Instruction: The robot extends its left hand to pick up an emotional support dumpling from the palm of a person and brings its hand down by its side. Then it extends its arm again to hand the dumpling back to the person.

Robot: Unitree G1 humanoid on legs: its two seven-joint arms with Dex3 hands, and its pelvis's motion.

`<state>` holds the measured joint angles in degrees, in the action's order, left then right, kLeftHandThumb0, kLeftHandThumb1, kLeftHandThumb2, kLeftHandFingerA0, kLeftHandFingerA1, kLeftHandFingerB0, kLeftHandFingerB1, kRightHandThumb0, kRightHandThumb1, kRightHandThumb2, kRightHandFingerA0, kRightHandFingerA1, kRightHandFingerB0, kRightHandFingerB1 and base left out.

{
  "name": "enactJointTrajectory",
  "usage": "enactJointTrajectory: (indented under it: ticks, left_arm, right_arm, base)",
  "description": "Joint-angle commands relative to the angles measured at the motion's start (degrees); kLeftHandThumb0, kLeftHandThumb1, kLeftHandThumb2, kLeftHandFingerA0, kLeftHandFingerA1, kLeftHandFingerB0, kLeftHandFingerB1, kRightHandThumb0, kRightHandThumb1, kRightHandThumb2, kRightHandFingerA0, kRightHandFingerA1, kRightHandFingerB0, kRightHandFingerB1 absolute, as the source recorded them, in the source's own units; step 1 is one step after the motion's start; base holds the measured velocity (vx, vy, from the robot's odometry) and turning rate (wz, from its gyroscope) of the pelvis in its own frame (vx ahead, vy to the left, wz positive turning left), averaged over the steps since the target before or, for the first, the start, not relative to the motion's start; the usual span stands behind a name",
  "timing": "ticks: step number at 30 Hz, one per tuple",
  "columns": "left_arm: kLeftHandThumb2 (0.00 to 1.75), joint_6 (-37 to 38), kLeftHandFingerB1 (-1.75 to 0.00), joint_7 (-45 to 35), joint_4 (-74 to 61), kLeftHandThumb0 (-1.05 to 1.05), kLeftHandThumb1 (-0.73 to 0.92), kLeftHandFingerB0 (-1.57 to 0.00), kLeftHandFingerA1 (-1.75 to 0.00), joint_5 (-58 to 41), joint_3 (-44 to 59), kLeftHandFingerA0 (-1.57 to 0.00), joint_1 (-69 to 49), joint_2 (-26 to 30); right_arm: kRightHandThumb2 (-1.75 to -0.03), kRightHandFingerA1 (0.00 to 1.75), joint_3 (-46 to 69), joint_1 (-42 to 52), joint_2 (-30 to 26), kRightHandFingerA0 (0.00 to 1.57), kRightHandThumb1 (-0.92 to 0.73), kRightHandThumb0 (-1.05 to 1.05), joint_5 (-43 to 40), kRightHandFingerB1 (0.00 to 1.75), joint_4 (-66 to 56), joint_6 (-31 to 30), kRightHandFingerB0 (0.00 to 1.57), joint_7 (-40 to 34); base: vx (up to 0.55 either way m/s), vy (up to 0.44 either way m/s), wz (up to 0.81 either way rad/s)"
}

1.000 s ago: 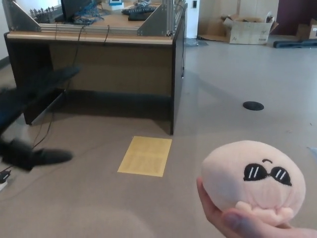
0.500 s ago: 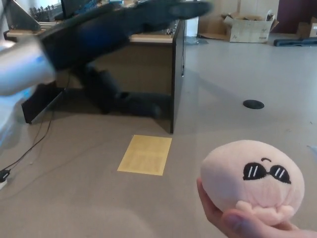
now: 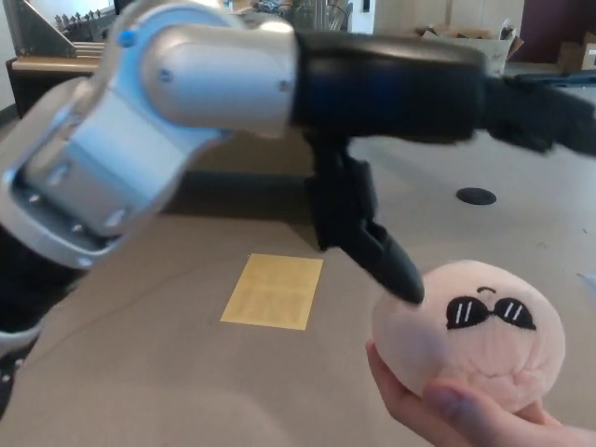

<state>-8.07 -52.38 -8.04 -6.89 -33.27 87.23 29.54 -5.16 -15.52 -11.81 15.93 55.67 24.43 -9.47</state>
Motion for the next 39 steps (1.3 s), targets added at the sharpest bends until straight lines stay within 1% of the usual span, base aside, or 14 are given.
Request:
enactJointTrajectory:
  ticks: [1, 5, 7, 8, 9, 21, 22, 24, 28, 33, 34, 35, 38, 39]
  left_arm:
    - [0.52, -8.49, 0.0, -13.46, -1.99, -0.65, 0.3, 0.0, 0.0, 1.27, -5.01, 0.0, 5.91, -2.09]
    - [0.51, -9.48, 0.0, -16.77, -2.07, -0.51, 0.32, 0.0, 0.0, 0.85, -6.06, 0.0, 7.81, -2.56]
    - [0.76, -9.69, -0.03, -17.54, -2.51, -0.52, 0.42, 0.0, -0.12, 0.93, -6.38, 0.0, 7.63, -2.51]
    - [0.76, -9.91, -0.03, -17.92, -2.61, -0.52, 0.42, 0.0, -0.12, 1.04, -6.51, 0.0, 7.6, -2.54]
    - [0.51, -9.44, 0.0, -17.88, -2.69, -0.57, 0.33, 0.0, -0.03, 1.67, -6.5, 0.0, 7.27, -2.49]
    - [0.54, -10.49, 0.0, -20.33, -2.3, -0.62, 0.32, 0.0, -0.02, 6.3, -6.03, 0.0, 5.84, -2.51]
    - [0.78, -11.23, -0.12, -20.09, -3.0, -0.53, 0.38, 0.0, -0.15, 6.59, -6.08, 0.0, 5.16, -2.66]
    - [0.55, -9.53, 0.0, -19.48, -3.82, -0.73, 0.37, 0.0, -0.12, 8.26, -6.57, 0.0, 3.97, -2.88]
    - [0.69, -7.1, 0.0, -18.94, -3.15, -0.71, 0.27, 0.0, -0.13, 10.5, -5.96, 0.0, 2.78, -3.41]
    - [0.84, -2.2, -0.07, -16.3, -0.38, -0.67, 0.41, 0.0, -0.18, 14.23, -4.99, 0.0, 0.3, -3.87]
    - [0.82, 2.95, -0.11, -12.6, -0.66, -0.73, 0.42, 0.0, -0.37, 17.22, -4.88, -0.11, -1.69, -3.49]
    - [0.54, 9.39, -0.31, -6.78, -0.8, -0.76, 0.43, -0.12, -0.86, 19.91, -3.76, -0.62, -5.42, -3.63]
    - [0.54, 11.77, -0.31, -4.93, -0.63, -0.76, 0.43, -0.12, -0.86, 20.83, -3.02, -0.62, -6.94, -3.97]
    - [0.55, 14.44, -0.34, -3.08, 0.19, -0.54, 0.49, -0.27, -1.18, 21.81, -2.74, -0.9, -7.86, -4.05]
  right_arm:
    - [-0.58, 0.57, 0.0, -0.82, -2.68, 0.77, -0.64, -0.23, 0.91, 0.48, 2.43, 3.54, 0.65, -1.93]
    - [-0.6, 0.53, 0.21, -2.19, -2.59, 0.71, -0.66, -0.3, 0.59, 0.48, 2.01, 3.35, 0.64, -1.67]
    - [-0.6, 0.56, 0.27, -1.86, -2.76, 0.72, -0.66, -0.3, 0.39, 0.48, 2.33, 5.03, 0.65, -1.41]
    - [-0.6, 0.56, 0.27, -1.73, -2.88, 0.72, -0.66, -0.3, 0.29, 0.48, 2.48, 5.68, 0.65, -1.08]
    - [-0.6, 0.56, 0.15, -2.08, -3.16, 0.72, -0.65, -0.29, 0.45, 0.47, 2.87, 6.85, 0.61, -1.08]
    - [-0.6, 0.53, -1.06, -5.98, -3.99, 0.78, -0.66, -0.35, 1.39, 0.49, 5.98, 9.69, 0.7, -1.35]
    - [-0.6, 0.53, -0.95, -5.36, -3.95, 0.77, -0.66, -0.35, 1.07, 0.48, 5.93, 9.8, 0.69, -0.91]
    - [-0.6, 0.51, -1.14, -4.36, -3.49, 0.72, -0.66, -0.34, 1.31, 0.47, 5.62, 8.43, 0.65, -1.52]
    - [-0.58, 0.49, -1.33, -5.22, -3.54, 0.7, -0.67, -0.34, 1.52, 0.46, 5.89, 7.55, 0.63, -1.33]
    - [-0.6, 0.55, -0.98, -6.98, -3.43, 0.74, -0.66, -0.27, 1.19, 0.49, 5.82, 6.63, 0.64, -0.82]
    - [-0.58, 0.56, -1.21, -6.84, -3.37, 0.75, -0.65, -0.24, 1.64, 0.49, 5.68, 5.86, 0.64, -1.44]
    - [-0.59, 0.58, -1.05, -6.64, -3.18, 0.73, -0.65, -0.22, 1.33, 0.51, 5.72, 5.64, 0.63, -1.04]
    - [-0.59, 0.58, -0.9, -6.58, -3.09, 0.73, -0.65, -0.22, 1.16, 0.51, 5.74, 5.67, 0.63, -0.75]
    - [-0.58, 0.56, -0.54, -7.14, -3.0, 0.74, -0.67, -0.27, 0.5, 0.48, 5.68, 4.65, 0.62, 0.45]
  base:
    - [0.0, 0.0, 0.0]
    - [0.0, 0.0, 0.0]
    - [0.0, 0.0, 0.0]
    - [0.0, 0.0, 0.0]
    - [0.0, 0.0, 0.0]
    - [0.0, 0.0, 0.0]
    - [0.0, 0.0, 0.0]
    - [0.0, 0.0, 0.0]
    - [0.0, 0.0, 0.0]
    - [0.0, 0.0, 0.0]
    - [0.0, 0.0, 0.0]
    - [0.0, 0.0, 0.0]
    - [0.0, 0.0, 0.0]
    - [0.0, 0.0, 0.0]
